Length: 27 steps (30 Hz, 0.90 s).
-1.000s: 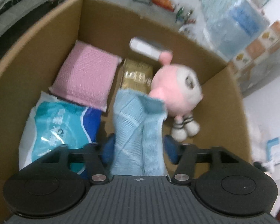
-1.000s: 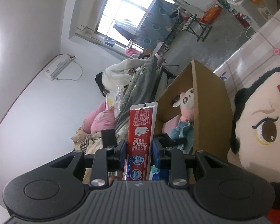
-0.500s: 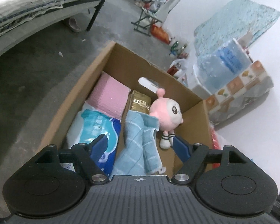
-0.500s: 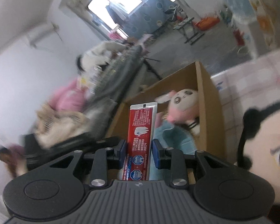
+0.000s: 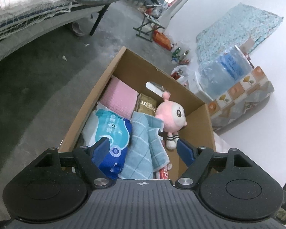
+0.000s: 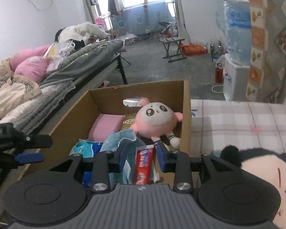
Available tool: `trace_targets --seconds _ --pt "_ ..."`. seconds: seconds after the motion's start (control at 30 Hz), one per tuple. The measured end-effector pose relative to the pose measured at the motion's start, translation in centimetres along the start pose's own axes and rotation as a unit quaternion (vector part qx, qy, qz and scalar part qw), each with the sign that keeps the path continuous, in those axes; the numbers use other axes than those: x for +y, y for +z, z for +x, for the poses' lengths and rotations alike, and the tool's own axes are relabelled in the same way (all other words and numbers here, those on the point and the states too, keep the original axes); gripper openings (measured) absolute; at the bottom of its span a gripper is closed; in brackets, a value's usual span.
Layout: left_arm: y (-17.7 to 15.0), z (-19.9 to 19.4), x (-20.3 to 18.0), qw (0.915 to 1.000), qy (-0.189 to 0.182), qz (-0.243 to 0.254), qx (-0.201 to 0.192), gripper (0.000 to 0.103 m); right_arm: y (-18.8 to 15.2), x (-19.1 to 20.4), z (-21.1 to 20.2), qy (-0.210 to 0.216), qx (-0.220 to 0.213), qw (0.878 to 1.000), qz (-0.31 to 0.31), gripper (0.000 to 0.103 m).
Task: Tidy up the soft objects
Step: 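Move both tools back to the table and grasp the white tape roll with the left tool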
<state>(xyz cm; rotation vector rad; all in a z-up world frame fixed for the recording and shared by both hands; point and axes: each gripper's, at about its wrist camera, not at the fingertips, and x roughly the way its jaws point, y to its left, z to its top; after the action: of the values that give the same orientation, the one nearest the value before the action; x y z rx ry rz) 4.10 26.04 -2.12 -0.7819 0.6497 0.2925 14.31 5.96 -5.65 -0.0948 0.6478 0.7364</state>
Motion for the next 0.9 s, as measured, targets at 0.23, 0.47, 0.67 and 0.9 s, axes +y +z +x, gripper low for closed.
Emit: trace_targets --seconds 0.23,0.47,0.67,0.9 --pt "-1.1 -0.6 -1.8 0.9995 0.009 0.030 -0.002 0.078 -0.2 -3.0 -2.9 0.022 -0.014 0.999 0.047 0.061" --pt "-3.7 -0.8 -6.0 0.9953 0.003 0.095 0.017 0.082 -2.0 -6.6 -9.2 0.037 -0.067 0.993 0.092 0.061" --pt "-6.3 -0.5 -11.6 0.9833 -0.014 0.177 0.040 0.090 -5.5 -10.8 -14.6 0.006 -0.102 0.986 0.129 0.061" --pt "-9.6 1.0 -19.7 0.9592 -0.031 0.272 0.070 0.098 -10.1 -16.8 -18.7 -0.041 -0.126 0.976 0.175 0.061"
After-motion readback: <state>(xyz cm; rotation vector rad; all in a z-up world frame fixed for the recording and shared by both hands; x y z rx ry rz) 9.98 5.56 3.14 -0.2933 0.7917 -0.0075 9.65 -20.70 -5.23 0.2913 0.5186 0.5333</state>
